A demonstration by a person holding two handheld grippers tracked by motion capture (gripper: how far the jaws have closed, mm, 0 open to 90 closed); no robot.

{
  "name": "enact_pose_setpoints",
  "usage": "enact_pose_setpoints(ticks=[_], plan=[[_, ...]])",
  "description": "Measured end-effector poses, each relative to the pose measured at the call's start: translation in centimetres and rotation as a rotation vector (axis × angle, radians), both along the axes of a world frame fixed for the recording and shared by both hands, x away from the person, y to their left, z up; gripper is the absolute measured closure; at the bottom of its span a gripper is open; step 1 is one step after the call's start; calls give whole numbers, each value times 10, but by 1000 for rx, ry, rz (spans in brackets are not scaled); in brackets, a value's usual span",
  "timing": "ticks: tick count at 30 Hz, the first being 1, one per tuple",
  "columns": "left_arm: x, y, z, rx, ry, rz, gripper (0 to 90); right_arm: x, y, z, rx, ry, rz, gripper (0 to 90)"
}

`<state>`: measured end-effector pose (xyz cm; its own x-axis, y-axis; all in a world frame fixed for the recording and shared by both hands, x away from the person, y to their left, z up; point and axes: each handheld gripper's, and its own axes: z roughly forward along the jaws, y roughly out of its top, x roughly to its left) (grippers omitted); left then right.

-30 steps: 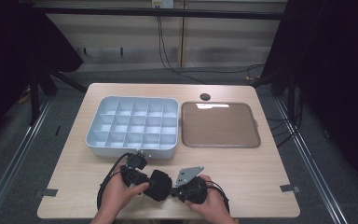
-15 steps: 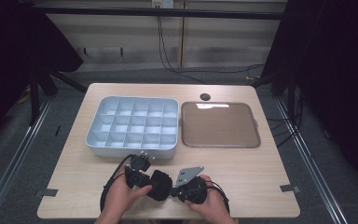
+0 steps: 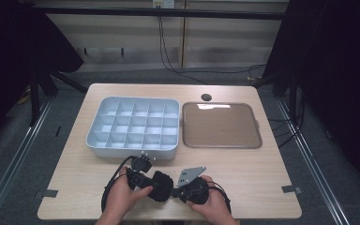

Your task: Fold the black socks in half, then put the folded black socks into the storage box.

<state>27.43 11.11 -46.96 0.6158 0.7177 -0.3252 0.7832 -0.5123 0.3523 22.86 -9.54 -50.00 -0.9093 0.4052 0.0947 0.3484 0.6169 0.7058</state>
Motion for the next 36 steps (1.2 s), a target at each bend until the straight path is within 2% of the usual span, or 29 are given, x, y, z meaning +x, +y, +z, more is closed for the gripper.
enact_pose_setpoints(ticks=[7, 10, 18, 21, 25, 29, 36], plan=[[-2, -1, 1, -7, 1, -9, 663, 1, 0, 0, 0, -4, 5, 885], [-3, -2, 3, 7, -11, -18, 705, 0, 0, 0, -3, -5, 6, 884], [-1, 2, 6, -2, 6, -29, 723, 0, -2, 1, -3, -1, -12, 820], [0, 7, 10, 4, 10, -41, 723, 1, -4, 1, -1, -3, -30, 732], [3, 16, 18, -10, 2, -19, 723, 2, -7, 3, 18, -6, -70, 574], [5, 24, 25, -24, -9, -13, 723, 4, -11, 4, 19, -27, -106, 450], [9, 35, 30, -35, -4, -4, 722, 6, -12, 1, -18, -34, -127, 302]])
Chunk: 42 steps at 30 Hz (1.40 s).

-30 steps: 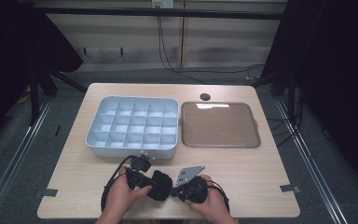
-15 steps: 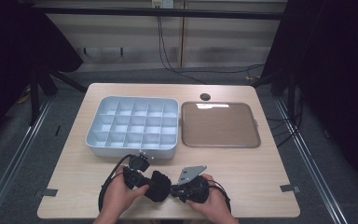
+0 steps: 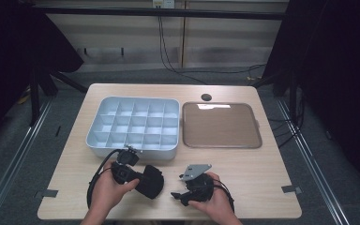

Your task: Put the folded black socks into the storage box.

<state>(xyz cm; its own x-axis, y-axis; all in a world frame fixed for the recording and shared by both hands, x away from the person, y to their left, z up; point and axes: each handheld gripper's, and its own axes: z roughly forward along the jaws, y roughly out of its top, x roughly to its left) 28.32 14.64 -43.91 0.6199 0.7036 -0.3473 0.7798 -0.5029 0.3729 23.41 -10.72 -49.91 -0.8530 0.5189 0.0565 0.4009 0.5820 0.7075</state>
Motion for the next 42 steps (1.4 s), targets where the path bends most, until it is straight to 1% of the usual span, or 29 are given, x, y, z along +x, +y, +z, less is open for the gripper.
enact_pose_setpoints(ticks=[2, 4, 5, 7, 9, 10, 11, 12, 13, 14, 17, 18, 19, 23, 24, 25, 26, 27, 28, 29, 30, 33, 36, 39, 42], plan=[[0, 1, 1, -3, -3, 8, 722, 0, 0, -1, -10, -4, -5, 267], [1, 2, 2, -4, 6, 4, 721, 1, -1, -2, -21, -9, -1, 249], [1, 2, 3, -4, 4, 9, 721, 1, -1, -3, -18, -9, -7, 235], [2, 4, 3, 5, 6, 7, 721, 2, -2, -4, -26, -7, -7, 222], [2, 5, 4, -4, 10, 24, 721, 2, -2, -5, -23, -7, -15, 200], [3, 6, 4, 2, 9, 19, 721, 2, -2, -5, -23, -7, -14, 189], [3, 6, 5, 2, 8, 28, 720, 2, -2, -6, -20, -10, -12, 172], [4, 8, 6, 9, 8, 16, 720, 2, -2, -7, -19, -11, -8, 147], [3, 8, 6, 4, 11, 31, 720, 2, -3, -7, -23, -13, -2, 141], [4, 10, 7, 11, 11, 21, 720, 1, -3, -7, -18, -9, -4, 140], [4, 14, 9, 9, 9, 34, 720, 2, -5, -8, -15, -17, 4, 134], [6, 17, 10, 16, 11, 19, 720, 3, -5, -8, -16, -24, 3, 124], [6, 17, 10, 7, 13, 39, 720, 2, -5, -9, -8, -23, -5, 121], [8, 21, 11, 9, 27, 37, 720, 2, -5, -10, -6, -24, -18, 116], [9, 22, 12, 20, 25, 28, 720, 2, -4, -10, 2, -25, -25, 116], [9, 23, 12, 21, 28, 29, 720, 1, -5, -11, 8, -31, -28, 116], [10, 23, 13, 18, 28, 40, 720, 1, -4, -11, 8, -31, -29, 116], [11, 25, 14, 24, 32, 31, 720, 1, -4, -11, 8, -30, -30, 116], [11, 26, 15, 23, 29, 33, 720, 1, -4, -11, 9, -31, -30, 116], [12, 27, 16, 23, 36, 32, 720, 1, -4, -11, 9, -31, -30, 116], [12, 28, 17, 24, 38, 43, 719, 1, -4, -11, 8, -31, -30, 116], [15, 33, 20, 28, 38, 49, 719, 1, -4, -11, 9, -31, -30, 116], [18, 37, 22, 30, 40, 47, 719, 1, -4, -11, 8, -32, -29, 116], [19, 39, 25, 27, 40, 57, 718, 1, -4, -11, 8, -32, -29, 116], [21, 42, 28, 32, 42, 54, 718, 1, -4, -11, 9, -31, -30, 116]])
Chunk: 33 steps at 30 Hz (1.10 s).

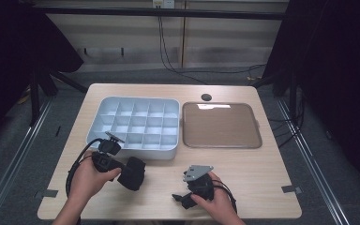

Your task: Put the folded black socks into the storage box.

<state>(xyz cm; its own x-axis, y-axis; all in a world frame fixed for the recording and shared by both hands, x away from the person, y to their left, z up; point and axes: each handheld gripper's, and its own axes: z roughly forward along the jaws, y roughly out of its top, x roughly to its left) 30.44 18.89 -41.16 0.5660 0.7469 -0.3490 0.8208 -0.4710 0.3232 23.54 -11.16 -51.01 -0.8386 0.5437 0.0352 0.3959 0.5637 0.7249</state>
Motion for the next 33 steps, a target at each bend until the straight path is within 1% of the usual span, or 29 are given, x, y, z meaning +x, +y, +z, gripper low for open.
enact_pose_setpoints(ticks=[1, 2, 3, 11, 12, 13, 15, 16, 17, 18, 21, 25, 31, 33], plan=[[1, 1, 1, 3, -1, 1, 718, 0, 0, 0, 0, -1, 1, 116], [1, 1, 2, -4, -1, 8, 718, 0, 0, 0, 0, -1, 0, 116], [2, 3, 3, 4, -2, -2, 718, 0, 0, 0, 0, -1, 0, 116], [6, 9, 15, 3, -3, 2, 718, 0, 0, 0, 0, -1, 0, 116], [7, 10, 16, 10, -2, -2, 718, 0, 0, 0, 0, -1, 0, 116], [8, 11, 18, 9, -9, 1, 718, 0, 0, 0, 0, -1, 0, 116], [9, 12, 21, 7, -7, 6, 718, 0, 0, 0, -1, -1, 0, 116], [9, 13, 22, 12, -8, -3, 718, 0, 0, 0, -1, -1, 0, 116], [9, 13, 24, 9, -16, 13, 718, 0, 0, 0, -1, -1, 0, 116], [10, 14, 26, 14, -12, 3, 718, 0, 0, 0, 0, -1, 0, 116], [12, 14, 30, 29, -11, -4, 718, 0, 0, 0, -2, -1, 0, 116], [15, 16, 35, 39, -11, 3, 718, 0, 0, 0, 0, -1, 0, 116], [18, 18, 42, 42, -7, -1, 718, 0, 0, 0, -1, -4, 1, 116], [19, 20, 45, 49, -8, -3, 718, 0, 0, 0, 0, -4, 1, 116]])
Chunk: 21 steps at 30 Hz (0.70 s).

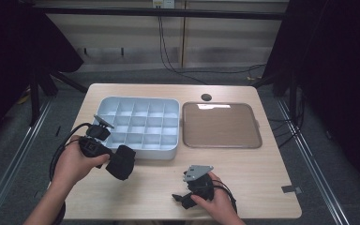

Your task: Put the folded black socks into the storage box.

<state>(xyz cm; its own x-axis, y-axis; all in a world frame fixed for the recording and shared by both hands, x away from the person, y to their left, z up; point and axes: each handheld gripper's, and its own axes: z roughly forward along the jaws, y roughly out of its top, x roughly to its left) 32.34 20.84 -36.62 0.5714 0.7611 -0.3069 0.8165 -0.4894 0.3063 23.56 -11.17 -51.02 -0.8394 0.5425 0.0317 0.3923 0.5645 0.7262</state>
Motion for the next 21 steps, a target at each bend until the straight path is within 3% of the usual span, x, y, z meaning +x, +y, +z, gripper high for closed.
enact_pose_setpoints(ticks=[11, 21], plan=[[9, 8, 11, -22, -3, 23, 717, 0, 0, 0, 0, 1, -1, 116], [20, 13, 26, -10, -24, 41, 717, 0, 0, 0, 0, 1, -2, 116]])
